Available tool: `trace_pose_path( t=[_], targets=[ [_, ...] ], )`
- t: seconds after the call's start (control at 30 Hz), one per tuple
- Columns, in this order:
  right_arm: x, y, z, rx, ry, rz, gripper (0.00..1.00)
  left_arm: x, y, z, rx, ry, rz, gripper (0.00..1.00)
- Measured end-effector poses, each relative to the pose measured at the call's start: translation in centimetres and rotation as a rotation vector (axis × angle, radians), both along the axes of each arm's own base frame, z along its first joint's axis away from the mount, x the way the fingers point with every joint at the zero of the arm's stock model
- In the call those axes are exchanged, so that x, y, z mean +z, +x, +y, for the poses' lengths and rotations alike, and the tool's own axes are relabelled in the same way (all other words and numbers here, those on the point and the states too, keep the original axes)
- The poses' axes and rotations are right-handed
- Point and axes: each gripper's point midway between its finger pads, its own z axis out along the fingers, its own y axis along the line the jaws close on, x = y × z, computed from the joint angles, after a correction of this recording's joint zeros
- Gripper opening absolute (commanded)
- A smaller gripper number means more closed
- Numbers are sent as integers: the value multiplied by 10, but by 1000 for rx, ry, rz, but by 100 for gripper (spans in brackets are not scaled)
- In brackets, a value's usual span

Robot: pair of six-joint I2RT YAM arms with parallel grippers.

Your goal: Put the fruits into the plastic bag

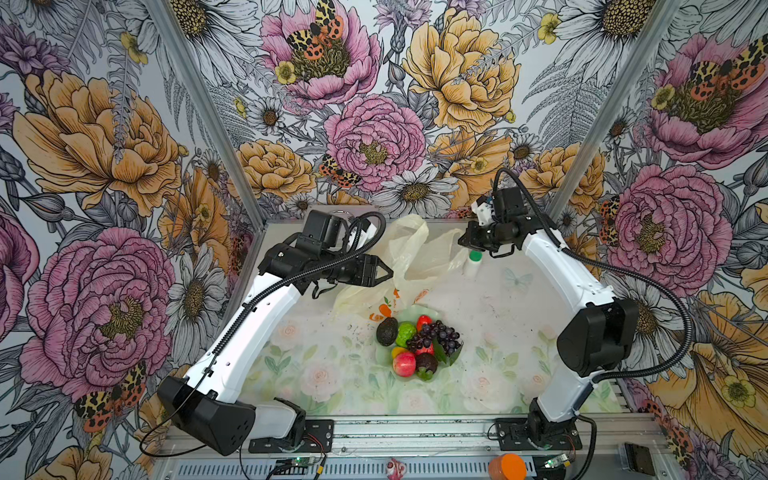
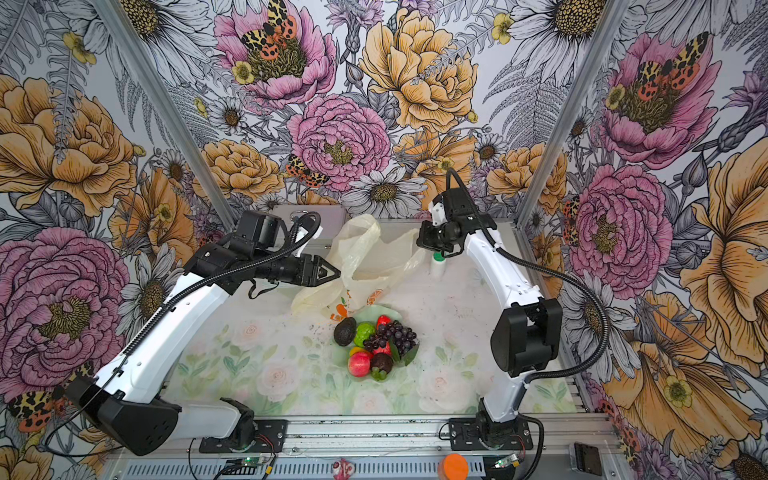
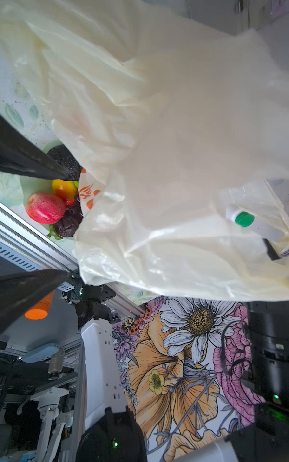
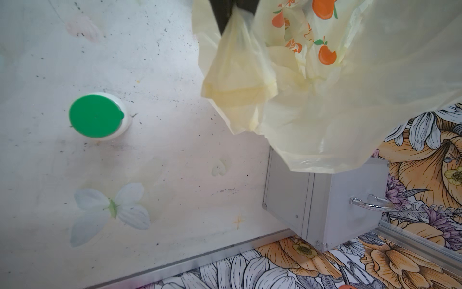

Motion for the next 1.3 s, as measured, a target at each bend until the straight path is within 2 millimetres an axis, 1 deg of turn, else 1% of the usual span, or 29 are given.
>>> trace_pose_path(
  t=[0.07,0.2,0.3,0.37,0.43,0.5,0.57,0.63,0.67,0.73,0.8,0.87,0.9,0.97,1.13,1.3],
  targets=[
    [16,-3,-2,-15,4,-39,0,5,1,6,29,-11,-3,81],
    [51,-8,-4,-45,25,-130,0,21,3,21,108,-53,-6,85],
    [69,-14,1,-43,43,-178,0,40,8,29,168,-89,-21,88],
    [75,-17,6,-33,52,-193,0,52,11,36,212,-109,-37,89],
    [78,-20,13,-18,56,-199,0,68,15,45,262,-125,-65,90],
    [79,-23,20,0,59,-203,0,87,19,52,303,-128,-109,90],
    [79,-27,27,18,61,-204,0,103,20,50,313,-107,-156,91],
    [81,-30,34,32,63,-207,0,112,21,40,296,-57,-196,91],
    [83,-32,37,39,64,-210,0,112,20,32,277,-25,-207,92],
    [88,-36,44,50,69,-221,0,103,20,17,242,41,-212,93],
    [94,-40,49,62,75,-232,0,86,21,3,211,133,-200,94],
    [100,-42,54,71,79,-246,0,72,24,-5,198,208,-194,94],
    [102,-43,55,75,81,-252,0,66,27,-7,195,251,-198,95],
    [106,-44,58,82,86,-260,0,63,34,-10,200,311,-219,96],
    [107,-46,61,84,92,-262,0,62,54,-9,237,445,-293,96],
    [108,-46,61,85,93,-263,0,50,65,-3,265,535,-293,88]
  ],
)
